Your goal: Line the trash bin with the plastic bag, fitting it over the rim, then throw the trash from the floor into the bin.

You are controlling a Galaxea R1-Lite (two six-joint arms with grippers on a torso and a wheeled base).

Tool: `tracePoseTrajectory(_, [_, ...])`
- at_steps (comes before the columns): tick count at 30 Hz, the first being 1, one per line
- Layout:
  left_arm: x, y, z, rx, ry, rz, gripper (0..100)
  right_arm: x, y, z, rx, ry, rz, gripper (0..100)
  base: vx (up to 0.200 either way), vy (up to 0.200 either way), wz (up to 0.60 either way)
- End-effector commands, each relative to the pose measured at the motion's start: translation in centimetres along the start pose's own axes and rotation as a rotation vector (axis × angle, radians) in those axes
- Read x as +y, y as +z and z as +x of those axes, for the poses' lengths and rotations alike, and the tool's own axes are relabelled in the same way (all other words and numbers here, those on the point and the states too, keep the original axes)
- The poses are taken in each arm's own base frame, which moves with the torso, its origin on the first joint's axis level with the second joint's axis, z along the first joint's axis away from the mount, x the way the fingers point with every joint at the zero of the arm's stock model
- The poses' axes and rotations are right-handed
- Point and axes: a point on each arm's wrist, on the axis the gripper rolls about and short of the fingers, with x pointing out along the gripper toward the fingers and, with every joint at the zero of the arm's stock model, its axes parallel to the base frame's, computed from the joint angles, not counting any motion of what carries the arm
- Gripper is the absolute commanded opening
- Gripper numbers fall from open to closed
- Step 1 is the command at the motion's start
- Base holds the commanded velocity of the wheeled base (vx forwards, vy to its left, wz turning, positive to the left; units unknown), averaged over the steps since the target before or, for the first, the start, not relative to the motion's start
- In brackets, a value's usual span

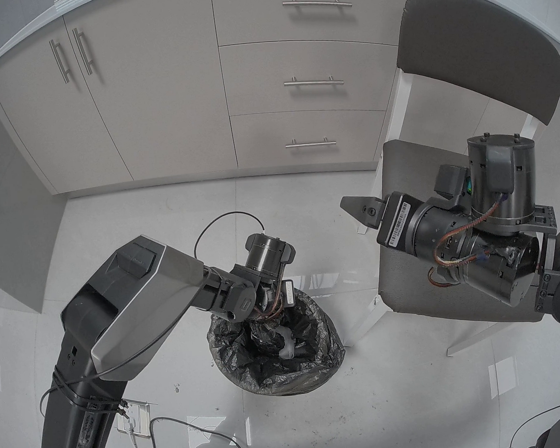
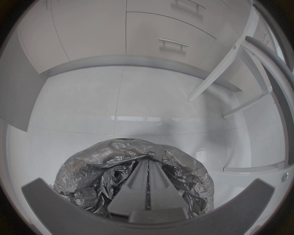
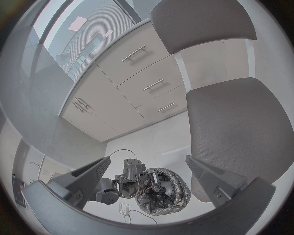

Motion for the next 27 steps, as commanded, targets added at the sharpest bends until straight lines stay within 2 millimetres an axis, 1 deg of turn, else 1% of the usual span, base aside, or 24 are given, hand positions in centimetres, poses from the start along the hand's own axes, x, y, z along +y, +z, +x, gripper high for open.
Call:
tracePoseTrajectory(1, [-0.3, -0.4, 1.1, 0.021, 0.006, -0.024, 0, -0.1, -0.3, 0.4, 0.009, -0.009, -0.004, 100, 0.0, 0.0, 0.0])
tracePoseTrajectory(6, [-0.3, -0.8, 1.1, 0.041, 0.013, -0.027, 0, -0.1, -0.5, 0.6, 0.013, -0.012, -0.007, 100, 0.0, 0.0, 0.0])
tracePoseTrajectory(14, [-0.2, -1.7, 2.0, 0.093, -0.004, -0.021, 0, -0.1, -0.4, 0.6, 0.004, -0.006, 0.008, 100, 0.0, 0.0, 0.0])
tracePoseTrajectory(17, [-0.1, -1.6, 2.6, 0.091, -0.003, -0.026, 0, -0.1, -0.2, 0.7, -0.017, 0.002, 0.018, 100, 0.0, 0.0, 0.0])
tracePoseTrajectory(19, [-0.2, -1.7, 3.4, 0.089, -0.003, -0.028, 0, -0.2, -0.2, 0.8, -0.019, -0.001, 0.016, 100, 0.0, 0.0, 0.0])
tracePoseTrajectory(27, [-0.8, -1.2, 4.7, 0.098, -0.001, -0.046, 0, -0.5, -0.2, 1.1, -0.019, -0.014, 0.014, 100, 0.0, 0.0, 0.0])
